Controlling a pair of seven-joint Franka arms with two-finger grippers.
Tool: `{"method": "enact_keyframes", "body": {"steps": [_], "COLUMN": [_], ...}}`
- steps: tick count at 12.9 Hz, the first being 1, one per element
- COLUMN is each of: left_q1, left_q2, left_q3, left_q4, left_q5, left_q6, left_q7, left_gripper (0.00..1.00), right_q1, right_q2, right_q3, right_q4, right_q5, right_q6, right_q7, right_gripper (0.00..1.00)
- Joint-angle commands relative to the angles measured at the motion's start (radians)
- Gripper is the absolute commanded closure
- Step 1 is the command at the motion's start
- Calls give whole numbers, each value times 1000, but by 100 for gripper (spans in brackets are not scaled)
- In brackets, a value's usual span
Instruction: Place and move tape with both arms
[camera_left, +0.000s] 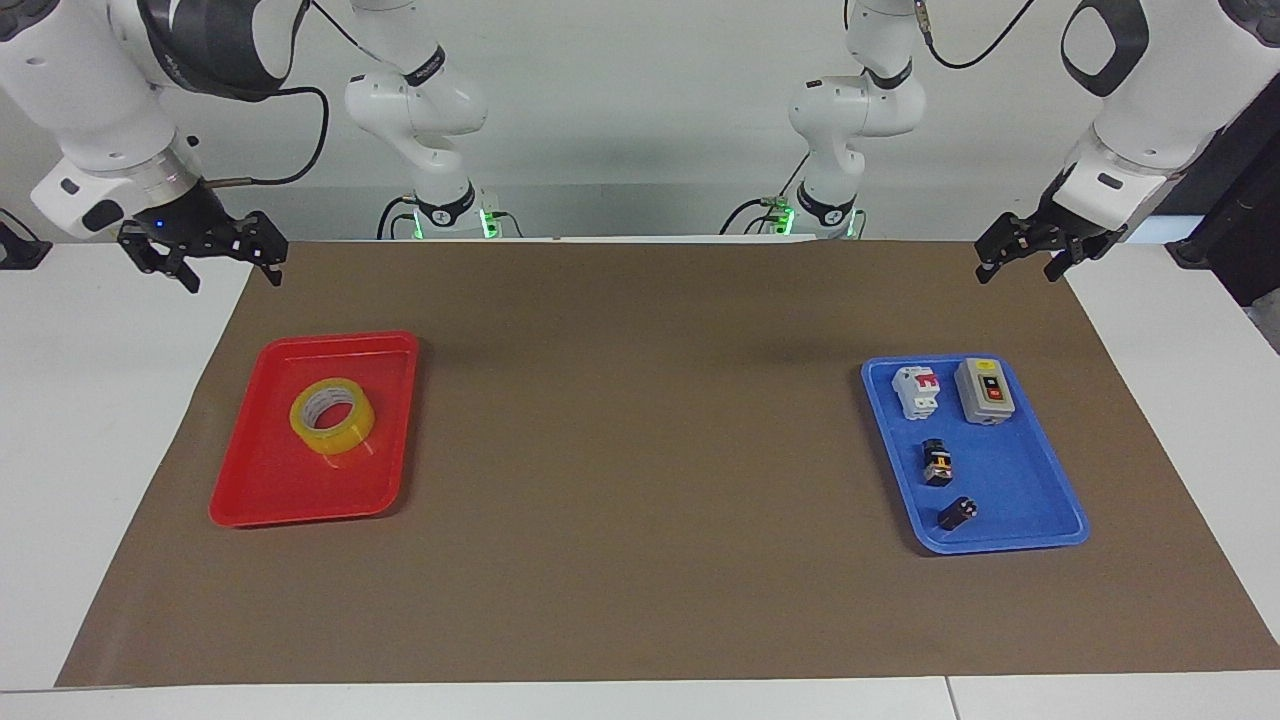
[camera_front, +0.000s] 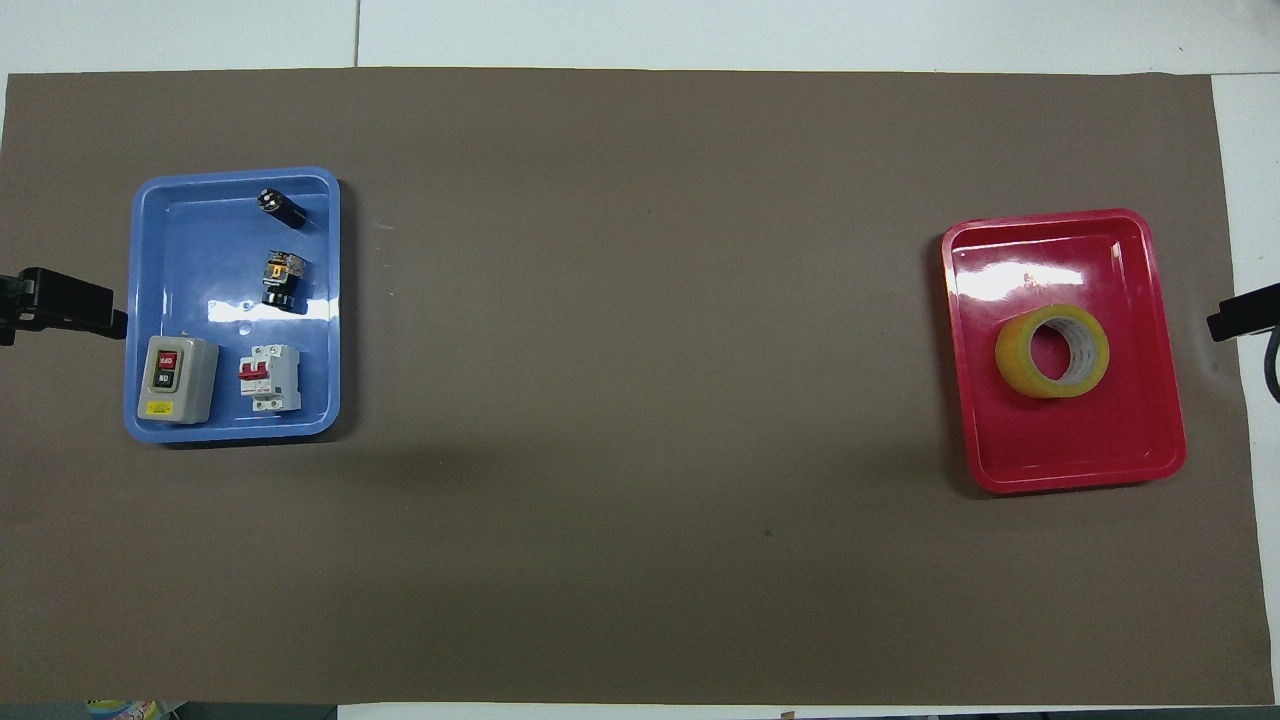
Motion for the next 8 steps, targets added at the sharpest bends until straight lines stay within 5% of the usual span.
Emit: {"method": "enact_keyframes", "body": {"steps": [1, 8], "left_q1": [12, 12], "left_q2": [-16, -16], "left_q3": [-7, -7], "left_q4": [-9, -9], "left_q5": [-20, -20], "left_q6": [-11, -11], "left_q7": [14, 14], "left_gripper": [0, 0], "right_q1": [-7, -5], "right_q2": [3, 3], "right_q3": [7, 7], "right_q4": [8, 8], "right_q5": [-9, -1], "right_q6": [-8, -5], "right_q7": [19, 19], "right_gripper": [0, 0]}}
